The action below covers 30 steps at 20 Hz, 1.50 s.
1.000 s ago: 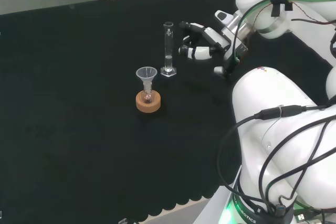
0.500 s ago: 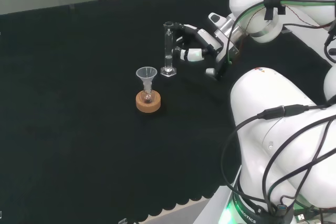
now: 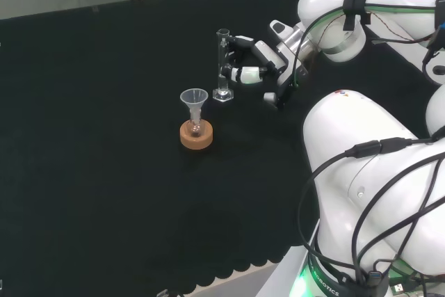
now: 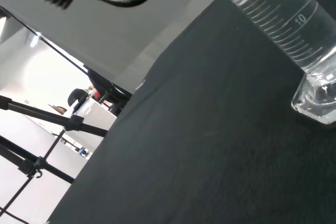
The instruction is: Pick up the graduated cylinder.
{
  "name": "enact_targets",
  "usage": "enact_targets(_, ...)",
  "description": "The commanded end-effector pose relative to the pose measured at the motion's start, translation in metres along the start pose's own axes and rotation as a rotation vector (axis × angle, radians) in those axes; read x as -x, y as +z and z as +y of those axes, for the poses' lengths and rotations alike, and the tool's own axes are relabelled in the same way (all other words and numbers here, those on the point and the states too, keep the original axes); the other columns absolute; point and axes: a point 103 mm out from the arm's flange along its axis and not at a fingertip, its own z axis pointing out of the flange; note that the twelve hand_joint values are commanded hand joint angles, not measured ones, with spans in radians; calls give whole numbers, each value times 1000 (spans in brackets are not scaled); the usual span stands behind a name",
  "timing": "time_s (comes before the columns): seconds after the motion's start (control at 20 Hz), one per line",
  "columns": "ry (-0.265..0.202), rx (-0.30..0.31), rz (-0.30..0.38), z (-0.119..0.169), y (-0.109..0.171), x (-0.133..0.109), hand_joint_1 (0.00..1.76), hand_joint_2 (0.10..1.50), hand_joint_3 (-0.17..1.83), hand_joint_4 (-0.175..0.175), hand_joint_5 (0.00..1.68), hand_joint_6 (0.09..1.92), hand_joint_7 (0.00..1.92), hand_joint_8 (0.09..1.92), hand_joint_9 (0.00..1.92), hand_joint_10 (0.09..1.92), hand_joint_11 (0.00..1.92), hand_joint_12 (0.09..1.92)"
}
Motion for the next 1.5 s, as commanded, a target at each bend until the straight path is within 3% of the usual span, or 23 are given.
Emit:
enact_targets(0.05,-19,9,13,3,4,-1,937,649,587,5,554,87,522,593,730,514,464,1280)
enact_targets(0.8,-37,11,47,12,23,-4,969,652,595,5,602,87,573,577,802,474,547,1239)
enact_targets(0.95,-36,26,64,6,8,4,971,654,596,6,624,96,579,578,810,472,555,1237)
enact_targets(1.25,-28,46,50,14,24,-3,952,713,579,7,679,163,599,575,854,436,613,1186)
enact_targets(1.5,-33,43,64,8,12,5,940,750,541,6,676,235,611,569,891,397,640,1167)
